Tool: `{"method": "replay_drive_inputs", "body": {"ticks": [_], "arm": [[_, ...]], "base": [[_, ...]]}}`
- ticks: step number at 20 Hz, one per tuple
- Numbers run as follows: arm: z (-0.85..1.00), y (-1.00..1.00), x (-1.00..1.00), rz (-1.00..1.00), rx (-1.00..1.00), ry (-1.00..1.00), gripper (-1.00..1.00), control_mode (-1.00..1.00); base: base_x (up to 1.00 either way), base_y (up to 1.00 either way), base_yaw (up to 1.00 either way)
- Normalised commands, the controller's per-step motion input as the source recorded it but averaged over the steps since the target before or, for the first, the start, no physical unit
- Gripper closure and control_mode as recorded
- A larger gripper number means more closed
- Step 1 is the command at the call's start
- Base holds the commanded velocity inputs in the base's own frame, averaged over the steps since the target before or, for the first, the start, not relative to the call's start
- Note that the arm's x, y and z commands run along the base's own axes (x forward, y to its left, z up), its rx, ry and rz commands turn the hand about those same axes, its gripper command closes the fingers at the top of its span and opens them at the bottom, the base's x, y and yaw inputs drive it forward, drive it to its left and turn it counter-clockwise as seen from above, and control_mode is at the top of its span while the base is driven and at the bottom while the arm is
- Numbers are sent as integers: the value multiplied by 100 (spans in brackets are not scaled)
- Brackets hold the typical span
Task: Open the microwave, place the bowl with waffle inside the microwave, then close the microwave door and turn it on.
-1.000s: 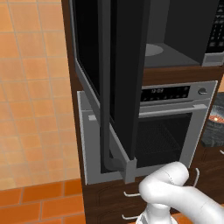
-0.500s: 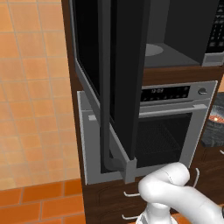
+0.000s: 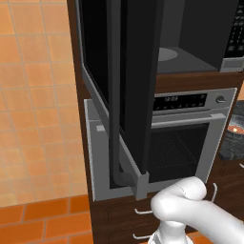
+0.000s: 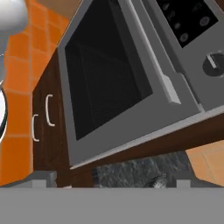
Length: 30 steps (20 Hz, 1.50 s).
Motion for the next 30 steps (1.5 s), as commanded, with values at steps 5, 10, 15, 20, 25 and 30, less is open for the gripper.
{"method": "replay_drive_inputs", "body": {"ticks": [5, 10, 15, 20, 25, 30], "arm": [[-35, -24, 60, 0, 0, 4, -100, -100], [-37, -25, 64, 0, 0, 6, -100, -100], [-37, -36, 59, 0, 0, 4, -100, -100], [-30, -32, 53, 0, 0, 2, -100, -100], [-32, -28, 37, 0, 0, 0, -100, -100], [-32, -21, 29, 0, 0, 0, -100, -100]], "base": [[0, 0, 0], [0, 0, 0], [0, 0, 0], [0, 0, 0], [0, 0, 0], [0, 0, 0]]}}
